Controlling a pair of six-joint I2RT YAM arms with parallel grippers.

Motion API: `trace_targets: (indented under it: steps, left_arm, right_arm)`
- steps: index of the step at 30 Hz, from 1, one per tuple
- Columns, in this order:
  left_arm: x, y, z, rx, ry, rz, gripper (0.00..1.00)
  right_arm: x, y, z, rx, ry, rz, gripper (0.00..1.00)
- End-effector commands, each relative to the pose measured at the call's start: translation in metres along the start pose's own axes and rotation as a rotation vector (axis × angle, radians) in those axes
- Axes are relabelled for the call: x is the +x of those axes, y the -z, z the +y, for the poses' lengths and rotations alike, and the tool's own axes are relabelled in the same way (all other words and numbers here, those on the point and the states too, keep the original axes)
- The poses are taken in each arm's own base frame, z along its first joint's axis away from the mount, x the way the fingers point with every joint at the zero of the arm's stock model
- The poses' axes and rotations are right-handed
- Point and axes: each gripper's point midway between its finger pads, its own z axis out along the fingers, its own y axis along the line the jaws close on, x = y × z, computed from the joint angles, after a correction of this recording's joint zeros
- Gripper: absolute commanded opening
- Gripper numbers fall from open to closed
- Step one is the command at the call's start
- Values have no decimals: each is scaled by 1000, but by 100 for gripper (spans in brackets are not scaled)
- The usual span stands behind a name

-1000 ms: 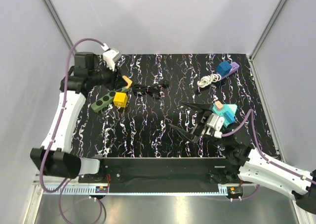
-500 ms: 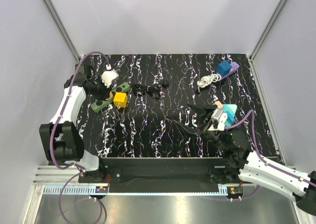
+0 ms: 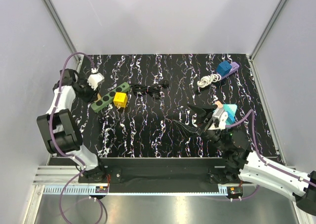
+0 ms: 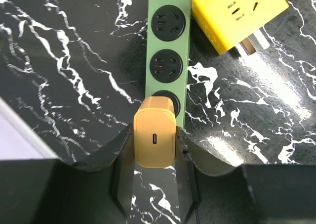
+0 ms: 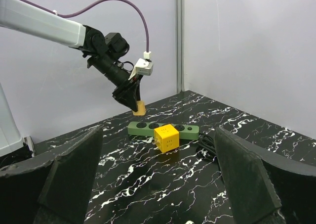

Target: Insert the plug

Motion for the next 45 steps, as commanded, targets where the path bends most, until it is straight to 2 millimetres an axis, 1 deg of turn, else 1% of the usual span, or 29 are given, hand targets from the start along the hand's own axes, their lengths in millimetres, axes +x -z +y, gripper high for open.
trace_targets:
  steps: [1,4,13,14,17,19,26,29,32,42,45]
  left_arm:
    - [-10,-14,6,23,-66,-63,0]
    - [-4,-21,9,32,-58,-46,0]
    - [12,-31,16,36,-48,1,0]
    - [11,-30,20,28,-49,1,0]
    - [13,-31,20,30,-53,3,0]
    - [19,-29,23,18,-51,22,0]
    - [30,-31,19,32,-43,31,0]
    - [30,-30,14,38,-41,27,0]
    - [25,-26,12,36,-50,12,0]
    - [21,-26,5,58,-60,-1,0]
    - [16,-26,4,58,-74,-5,0]
  right_arm:
    - [-12,-3,1,5,-21,-48,100]
    - [-12,-3,0,6,-19,-50,100]
    - [-9,-4,1,2,-17,-40,100]
    - [-8,-4,1,-1,-17,-39,100]
    - [-8,-4,2,-2,-18,-39,100]
    - [-7,-4,1,1,-16,-37,100]
    - [-7,-4,0,7,-16,-36,100]
    - [-5,-4,1,4,-18,-31,100]
    - [-3,-5,1,2,-21,-25,100]
    - [-6,-5,3,-7,-24,-32,100]
    - [-5,-6,2,-4,-23,-29,100]
